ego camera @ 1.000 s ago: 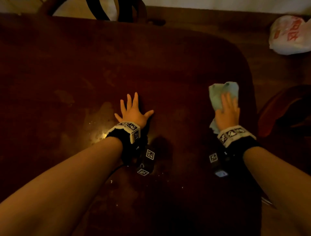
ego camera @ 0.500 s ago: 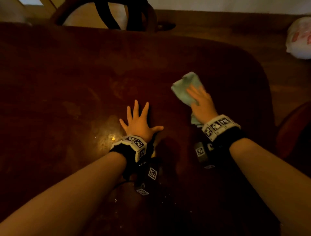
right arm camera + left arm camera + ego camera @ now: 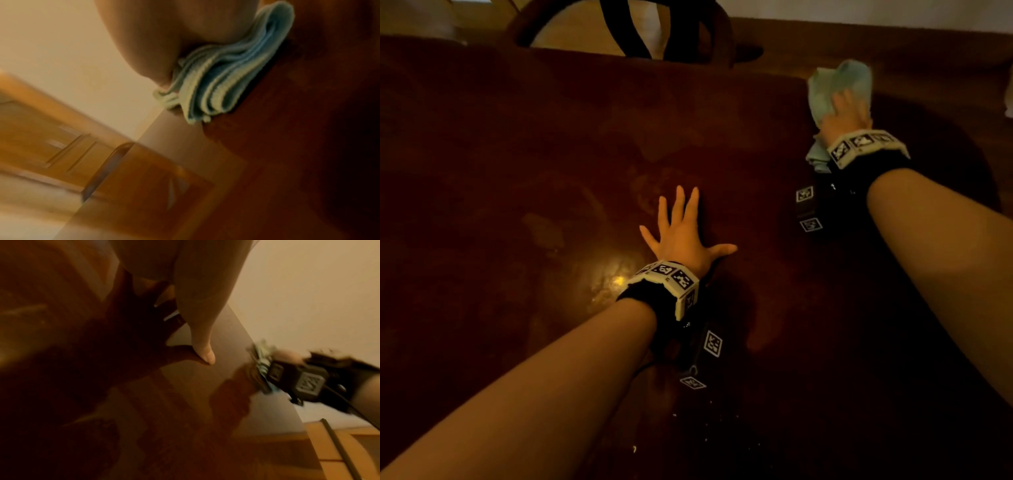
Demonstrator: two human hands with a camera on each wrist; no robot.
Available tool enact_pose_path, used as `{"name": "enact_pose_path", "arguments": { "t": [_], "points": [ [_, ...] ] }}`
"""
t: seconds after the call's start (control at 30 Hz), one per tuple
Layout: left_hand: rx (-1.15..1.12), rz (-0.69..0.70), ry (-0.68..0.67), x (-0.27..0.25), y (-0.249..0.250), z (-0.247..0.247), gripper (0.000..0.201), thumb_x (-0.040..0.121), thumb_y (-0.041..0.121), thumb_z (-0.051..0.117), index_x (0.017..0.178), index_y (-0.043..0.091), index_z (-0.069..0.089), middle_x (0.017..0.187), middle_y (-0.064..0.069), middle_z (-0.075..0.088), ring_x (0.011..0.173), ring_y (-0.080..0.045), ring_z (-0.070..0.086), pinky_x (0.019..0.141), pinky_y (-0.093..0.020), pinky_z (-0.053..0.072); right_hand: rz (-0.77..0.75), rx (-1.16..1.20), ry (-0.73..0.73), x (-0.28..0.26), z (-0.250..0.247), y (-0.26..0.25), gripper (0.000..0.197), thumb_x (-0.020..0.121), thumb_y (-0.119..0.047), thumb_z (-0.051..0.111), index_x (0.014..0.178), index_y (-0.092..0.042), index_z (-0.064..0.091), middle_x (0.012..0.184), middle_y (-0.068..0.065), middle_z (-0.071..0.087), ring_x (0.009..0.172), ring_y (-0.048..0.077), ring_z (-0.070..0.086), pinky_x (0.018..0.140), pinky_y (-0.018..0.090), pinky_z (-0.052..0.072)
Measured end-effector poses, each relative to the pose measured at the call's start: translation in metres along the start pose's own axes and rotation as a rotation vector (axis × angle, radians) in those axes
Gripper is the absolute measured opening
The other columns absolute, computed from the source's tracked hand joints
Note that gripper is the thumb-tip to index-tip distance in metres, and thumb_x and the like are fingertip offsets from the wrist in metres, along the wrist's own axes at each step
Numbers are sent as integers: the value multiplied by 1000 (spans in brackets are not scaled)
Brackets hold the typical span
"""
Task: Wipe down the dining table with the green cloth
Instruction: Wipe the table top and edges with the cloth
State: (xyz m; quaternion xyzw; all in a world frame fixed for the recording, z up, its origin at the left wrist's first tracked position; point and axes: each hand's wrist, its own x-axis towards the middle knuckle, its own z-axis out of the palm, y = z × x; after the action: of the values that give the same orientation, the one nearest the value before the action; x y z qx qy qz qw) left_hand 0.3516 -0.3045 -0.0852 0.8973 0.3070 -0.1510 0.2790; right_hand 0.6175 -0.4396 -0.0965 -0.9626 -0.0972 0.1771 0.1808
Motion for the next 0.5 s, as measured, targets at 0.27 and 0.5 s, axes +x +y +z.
{"name": "enact_pose_path", "arguments": {
  "t": [0.27,0.5],
  "points": [
    [-238,19,103,-7,-7,-3,87,83,25,67,149,27,10,160,6,2,147,-15,-6,114,-53,-12,-422,57,-211,-47,57,-100,53,92,-7,39,143,-21,32,157,2,18,147,22,9,120,33,8],
    [-249,83,178,-37,-43,-6,69,89,6,52,148,19,18,159,-4,8,147,-21,2,119,-37,-5,-485,278,-215,-125,65,-26,56,79,-2,38,134,-10,45,151,12,32,144,28,19,120,46,11]
  ]
}}
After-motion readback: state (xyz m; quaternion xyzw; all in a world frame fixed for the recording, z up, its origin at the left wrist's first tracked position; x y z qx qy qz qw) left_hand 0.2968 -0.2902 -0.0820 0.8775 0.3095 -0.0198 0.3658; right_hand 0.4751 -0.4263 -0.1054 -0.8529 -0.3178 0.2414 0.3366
